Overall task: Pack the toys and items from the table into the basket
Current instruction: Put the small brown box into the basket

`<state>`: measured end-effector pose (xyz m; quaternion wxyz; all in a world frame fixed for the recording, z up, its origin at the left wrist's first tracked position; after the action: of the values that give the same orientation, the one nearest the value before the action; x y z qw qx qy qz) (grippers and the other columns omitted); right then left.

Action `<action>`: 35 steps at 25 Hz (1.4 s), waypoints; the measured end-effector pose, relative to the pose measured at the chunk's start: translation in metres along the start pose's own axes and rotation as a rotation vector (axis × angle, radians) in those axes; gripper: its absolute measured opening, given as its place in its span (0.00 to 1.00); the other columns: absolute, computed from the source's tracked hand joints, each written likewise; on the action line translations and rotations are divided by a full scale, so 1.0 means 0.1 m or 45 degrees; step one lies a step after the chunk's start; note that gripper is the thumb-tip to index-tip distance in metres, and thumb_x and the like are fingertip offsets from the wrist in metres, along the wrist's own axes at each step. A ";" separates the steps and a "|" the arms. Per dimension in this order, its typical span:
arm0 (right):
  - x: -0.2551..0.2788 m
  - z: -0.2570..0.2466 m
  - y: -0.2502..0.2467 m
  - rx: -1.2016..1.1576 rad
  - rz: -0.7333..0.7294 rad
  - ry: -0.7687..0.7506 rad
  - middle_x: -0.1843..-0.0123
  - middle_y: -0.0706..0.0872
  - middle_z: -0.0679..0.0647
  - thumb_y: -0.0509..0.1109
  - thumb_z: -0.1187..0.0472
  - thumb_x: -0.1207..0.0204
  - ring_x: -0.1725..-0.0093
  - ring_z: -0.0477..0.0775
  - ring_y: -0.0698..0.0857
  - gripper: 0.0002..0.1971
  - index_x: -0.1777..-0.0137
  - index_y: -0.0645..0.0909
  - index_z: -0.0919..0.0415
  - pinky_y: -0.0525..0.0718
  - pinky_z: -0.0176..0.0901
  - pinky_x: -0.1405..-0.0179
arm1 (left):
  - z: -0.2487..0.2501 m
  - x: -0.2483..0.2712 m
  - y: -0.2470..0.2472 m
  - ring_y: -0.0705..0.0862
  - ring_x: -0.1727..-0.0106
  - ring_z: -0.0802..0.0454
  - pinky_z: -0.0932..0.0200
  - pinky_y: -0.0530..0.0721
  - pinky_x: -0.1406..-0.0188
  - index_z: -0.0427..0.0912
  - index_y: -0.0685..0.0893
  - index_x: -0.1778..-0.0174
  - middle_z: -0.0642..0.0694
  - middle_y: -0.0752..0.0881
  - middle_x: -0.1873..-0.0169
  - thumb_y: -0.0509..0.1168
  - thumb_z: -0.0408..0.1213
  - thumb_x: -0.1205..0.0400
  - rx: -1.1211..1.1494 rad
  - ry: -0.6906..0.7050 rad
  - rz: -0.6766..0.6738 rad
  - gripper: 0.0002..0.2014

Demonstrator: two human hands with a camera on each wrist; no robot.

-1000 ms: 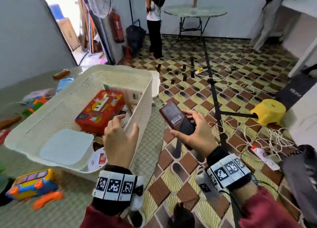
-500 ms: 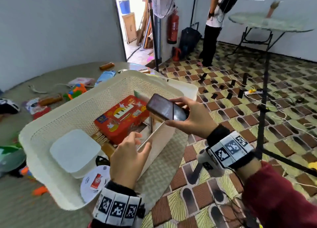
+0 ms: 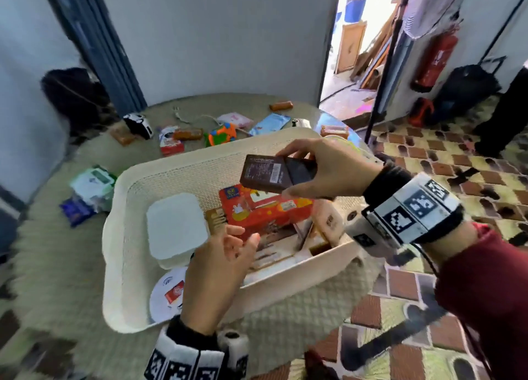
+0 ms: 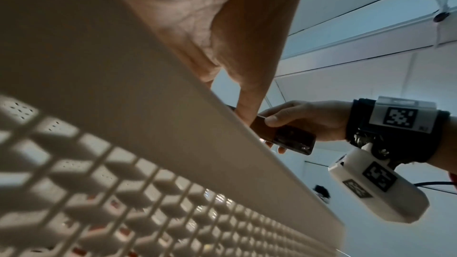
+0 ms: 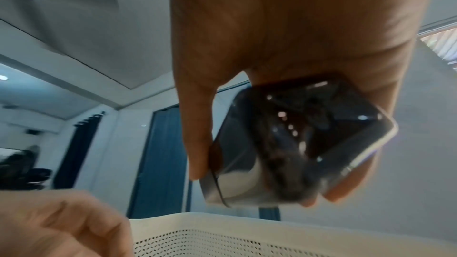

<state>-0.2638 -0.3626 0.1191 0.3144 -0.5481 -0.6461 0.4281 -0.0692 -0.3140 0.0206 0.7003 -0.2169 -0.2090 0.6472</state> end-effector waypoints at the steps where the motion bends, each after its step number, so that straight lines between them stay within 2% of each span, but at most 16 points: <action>1: -0.13 -0.04 0.01 0.029 -0.039 -0.081 0.45 0.86 0.49 0.81 0.46 0.39 0.50 0.51 0.84 0.32 0.35 0.79 0.50 0.81 0.45 0.45 | 0.00 -0.01 -0.02 0.84 0.57 0.64 0.58 0.82 0.55 0.52 0.83 0.49 0.58 0.87 0.61 0.68 0.54 0.23 0.004 -0.040 0.075 0.12; 3: -0.32 -0.10 0.06 0.036 -0.106 -0.224 0.45 0.85 0.49 0.81 0.46 0.38 0.50 0.49 0.83 0.31 0.35 0.79 0.51 0.79 0.41 0.47 | 0.00 -0.01 -0.04 0.84 0.54 0.60 0.55 0.83 0.50 0.51 0.83 0.50 0.59 0.86 0.59 0.68 0.53 0.22 0.014 -0.126 0.188 0.11; 6: -0.52 -0.17 0.19 -0.015 -0.260 -0.390 0.45 0.85 0.50 0.81 0.50 0.36 0.53 0.48 0.82 0.29 0.35 0.79 0.54 0.80 0.40 0.50 | -0.02 0.04 -0.04 0.85 0.53 0.58 0.54 0.83 0.51 0.52 0.82 0.50 0.58 0.86 0.58 0.67 0.54 0.22 -0.002 -0.260 0.361 0.11; 11: -0.70 -0.20 0.50 -0.141 -0.397 -0.575 0.44 0.86 0.53 0.81 0.50 0.36 0.52 0.50 0.83 0.29 0.35 0.78 0.55 0.81 0.41 0.48 | -0.09 0.24 -0.14 0.84 0.46 0.44 0.46 0.79 0.44 0.45 0.84 0.44 0.45 0.87 0.50 0.70 0.49 0.23 -0.262 -0.372 0.810 0.16; 13: -0.77 -0.17 0.69 -0.237 -0.479 -0.566 0.45 0.87 0.55 0.80 0.50 0.34 0.51 0.54 0.85 0.28 0.34 0.77 0.54 0.83 0.47 0.46 | -0.14 0.42 -0.23 0.76 0.35 0.39 0.41 0.73 0.36 0.44 0.83 0.42 0.40 0.83 0.40 0.73 0.46 0.26 -0.429 -0.456 1.050 0.18; 15: -0.82 -0.16 0.94 -0.368 -0.610 -0.477 0.49 0.87 0.58 0.75 0.51 0.29 0.54 0.58 0.86 0.24 0.34 0.75 0.54 0.85 0.51 0.51 | -0.25 0.62 -0.31 0.62 0.23 0.36 0.34 0.62 0.27 0.46 0.79 0.34 0.37 0.69 0.26 0.75 0.44 0.28 -0.472 -0.638 1.186 0.26; 18: -0.79 -0.25 1.27 -0.523 -0.792 -0.382 0.59 0.81 0.55 0.63 0.53 0.19 0.64 0.54 0.78 0.15 0.35 0.73 0.56 0.77 0.35 0.69 | -0.52 0.81 -0.31 0.51 0.18 0.38 0.35 0.55 0.24 0.48 0.69 0.24 0.37 0.53 0.18 0.75 0.45 0.28 -0.277 -0.823 1.194 0.36; 20: -0.73 -0.28 1.47 -0.593 -0.901 -0.331 0.62 0.77 0.52 0.61 0.55 0.17 0.62 0.53 0.75 0.14 0.36 0.73 0.60 0.71 0.26 0.75 | -0.61 0.84 -0.26 0.55 0.18 0.40 0.37 0.61 0.22 0.50 0.63 0.21 0.38 0.55 0.18 0.73 0.45 0.26 -0.025 -0.785 1.190 0.39; 21: -0.70 -0.31 1.57 -0.629 -0.970 -0.311 0.62 0.77 0.51 0.63 0.54 0.18 0.61 0.52 0.76 0.14 0.37 0.73 0.61 0.72 0.26 0.72 | -0.63 0.85 -0.24 0.58 0.19 0.41 0.39 0.63 0.22 0.49 0.61 0.20 0.39 0.57 0.19 0.72 0.42 0.25 0.070 -0.758 1.207 0.39; 24: -0.63 -0.29 1.84 -0.662 -1.144 -0.246 0.53 0.83 0.52 0.73 0.54 0.26 0.60 0.49 0.82 0.16 0.41 0.73 0.52 0.80 0.36 0.60 | -0.63 0.85 -0.23 0.59 0.19 0.45 0.43 0.64 0.22 0.44 0.59 0.18 0.42 0.60 0.19 0.67 0.29 0.23 0.135 -0.724 1.269 0.38; 26: -0.62 -0.25 1.93 -0.803 -1.160 -0.129 0.52 0.84 0.52 0.72 0.58 0.25 0.60 0.46 0.83 0.10 0.48 0.75 0.47 0.83 0.32 0.64 | -0.63 0.85 -0.22 0.61 0.19 0.47 0.41 0.64 0.21 0.45 0.57 0.18 0.44 0.60 0.19 0.65 0.26 0.24 0.182 -0.687 1.322 0.39; 29: -0.70 -0.20 1.96 -0.911 -1.093 -0.096 0.54 0.85 0.49 0.69 0.63 0.23 0.61 0.43 0.83 0.08 0.54 0.77 0.47 0.82 0.27 0.65 | -0.63 0.88 -0.19 0.61 0.19 0.51 0.40 0.64 0.21 0.50 0.53 0.17 0.47 0.59 0.18 0.62 0.31 0.29 0.309 -0.621 1.391 0.43; 30: -0.70 -0.23 1.94 -0.934 -1.117 -0.112 0.53 0.87 0.52 0.69 0.65 0.23 0.60 0.45 0.84 0.08 0.51 0.78 0.49 0.83 0.28 0.61 | -0.64 0.88 -0.18 0.61 0.18 0.52 0.41 0.64 0.21 0.51 0.52 0.17 0.48 0.59 0.18 0.61 0.33 0.31 0.345 -0.623 1.404 0.44; 32: -0.68 -0.28 1.95 -0.884 -1.168 -0.232 0.49 0.88 0.58 0.70 0.70 0.25 0.55 0.53 0.87 0.13 0.45 0.76 0.54 0.85 0.39 0.52 | -0.66 0.88 -0.17 0.62 0.19 0.52 0.41 0.65 0.21 0.53 0.51 0.17 0.48 0.61 0.18 0.61 0.33 0.31 0.373 -0.644 1.417 0.45; 33: -0.68 -0.28 1.96 -0.860 -1.178 -0.276 0.49 0.88 0.59 0.70 0.72 0.26 0.53 0.54 0.88 0.17 0.43 0.74 0.54 0.85 0.43 0.51 | -0.65 0.89 -0.18 0.63 0.19 0.51 0.40 0.66 0.22 0.54 0.51 0.17 0.47 0.62 0.18 0.61 0.32 0.30 0.373 -0.650 1.422 0.45; 35: -0.65 -0.30 1.95 -0.800 -1.182 -0.424 0.52 0.88 0.58 0.71 0.75 0.28 0.57 0.50 0.89 0.30 0.33 0.67 0.49 0.86 0.38 0.59 | -0.66 0.91 -0.18 0.66 0.21 0.51 0.41 0.69 0.23 0.55 0.53 0.17 0.48 0.65 0.20 0.62 0.28 0.28 0.379 -0.667 1.430 0.44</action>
<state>-0.1386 -0.4136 -0.0392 0.1856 -0.1998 -0.9554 0.1136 -0.0103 -0.2271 -0.0222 0.2026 -0.0284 -0.1355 0.9694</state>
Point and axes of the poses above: each hand's wrist, its own x-axis away from the middle knuckle, its own y-axis out of the palm, z = x × y, the point moved 7 cm from there along -x, towards the middle knuckle
